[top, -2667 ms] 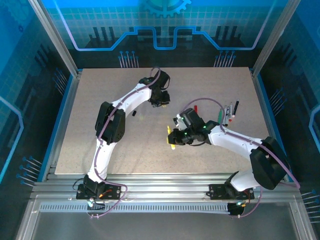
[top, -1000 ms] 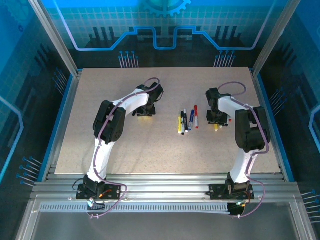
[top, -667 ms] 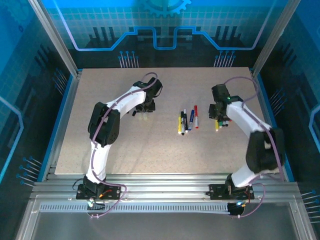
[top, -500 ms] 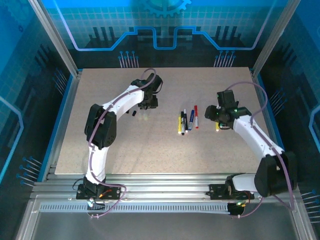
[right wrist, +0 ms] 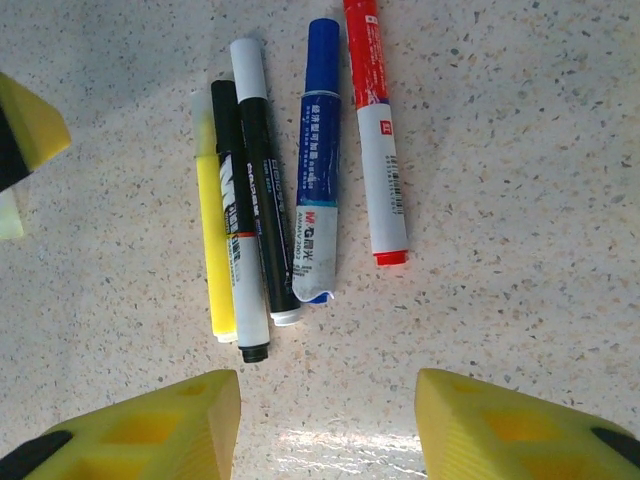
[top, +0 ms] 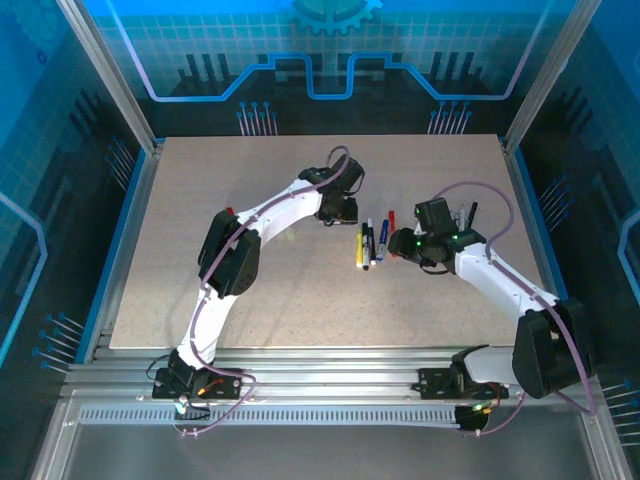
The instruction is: Open the pen caps
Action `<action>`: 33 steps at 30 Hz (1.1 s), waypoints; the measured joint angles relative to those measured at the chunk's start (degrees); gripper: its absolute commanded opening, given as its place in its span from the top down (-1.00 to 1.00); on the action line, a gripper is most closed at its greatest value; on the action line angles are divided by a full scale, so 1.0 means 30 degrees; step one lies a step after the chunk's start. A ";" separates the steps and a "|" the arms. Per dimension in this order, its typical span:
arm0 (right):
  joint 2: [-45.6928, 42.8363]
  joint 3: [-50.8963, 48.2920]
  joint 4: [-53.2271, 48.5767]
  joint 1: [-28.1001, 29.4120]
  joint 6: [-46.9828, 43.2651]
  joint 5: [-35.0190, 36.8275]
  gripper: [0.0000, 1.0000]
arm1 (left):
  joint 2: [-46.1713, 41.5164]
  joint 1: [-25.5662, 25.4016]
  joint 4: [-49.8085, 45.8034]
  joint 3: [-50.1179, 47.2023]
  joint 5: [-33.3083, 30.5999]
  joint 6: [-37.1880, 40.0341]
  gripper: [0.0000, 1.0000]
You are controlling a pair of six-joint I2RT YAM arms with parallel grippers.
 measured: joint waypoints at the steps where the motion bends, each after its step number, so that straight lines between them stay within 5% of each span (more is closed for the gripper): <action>1: 0.0000 -0.0022 0.0058 0.0000 0.0058 0.0000 0.00 | 0.0175 0.0000 -0.0007 0.0233 0.0117 0.0000 0.27; 33: 0.0918 -0.0117 0.0393 0.0000 0.0117 -0.0160 0.05 | 0.4452 -0.0306 -0.0721 0.3810 0.1173 -0.0415 0.29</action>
